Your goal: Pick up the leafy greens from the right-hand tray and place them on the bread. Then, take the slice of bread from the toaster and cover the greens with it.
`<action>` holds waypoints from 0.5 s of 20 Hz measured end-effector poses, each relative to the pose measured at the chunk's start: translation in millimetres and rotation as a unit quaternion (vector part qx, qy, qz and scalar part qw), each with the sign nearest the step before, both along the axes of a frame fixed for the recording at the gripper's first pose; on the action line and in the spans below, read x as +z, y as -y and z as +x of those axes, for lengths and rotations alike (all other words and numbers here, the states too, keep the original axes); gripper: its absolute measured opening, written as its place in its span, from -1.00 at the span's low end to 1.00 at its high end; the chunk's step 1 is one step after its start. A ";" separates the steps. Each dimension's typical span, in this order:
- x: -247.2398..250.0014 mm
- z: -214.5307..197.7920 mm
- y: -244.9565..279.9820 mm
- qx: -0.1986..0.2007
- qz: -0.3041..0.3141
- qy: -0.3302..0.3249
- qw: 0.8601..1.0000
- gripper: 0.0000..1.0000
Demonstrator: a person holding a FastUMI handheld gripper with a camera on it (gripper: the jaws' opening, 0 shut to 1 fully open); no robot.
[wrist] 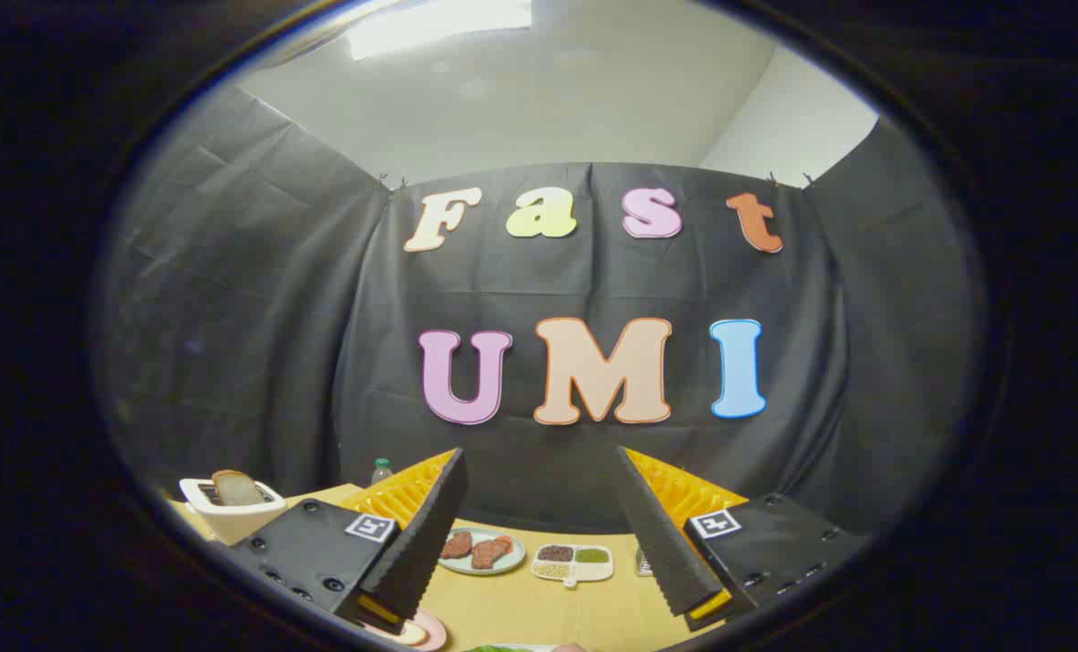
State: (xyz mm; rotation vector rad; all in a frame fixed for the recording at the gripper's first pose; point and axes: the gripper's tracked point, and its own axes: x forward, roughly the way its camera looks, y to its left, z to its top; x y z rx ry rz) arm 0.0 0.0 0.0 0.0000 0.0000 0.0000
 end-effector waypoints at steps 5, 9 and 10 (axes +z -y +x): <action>1.3 -2.9 14.8 -0.002 0.001 0.000 1.000 1.00; 3.5 -4.4 21.6 -0.002 -0.001 0.001 1.000 1.00; 3.1 -5.4 23.5 -0.003 -0.001 0.002 1.000 1.00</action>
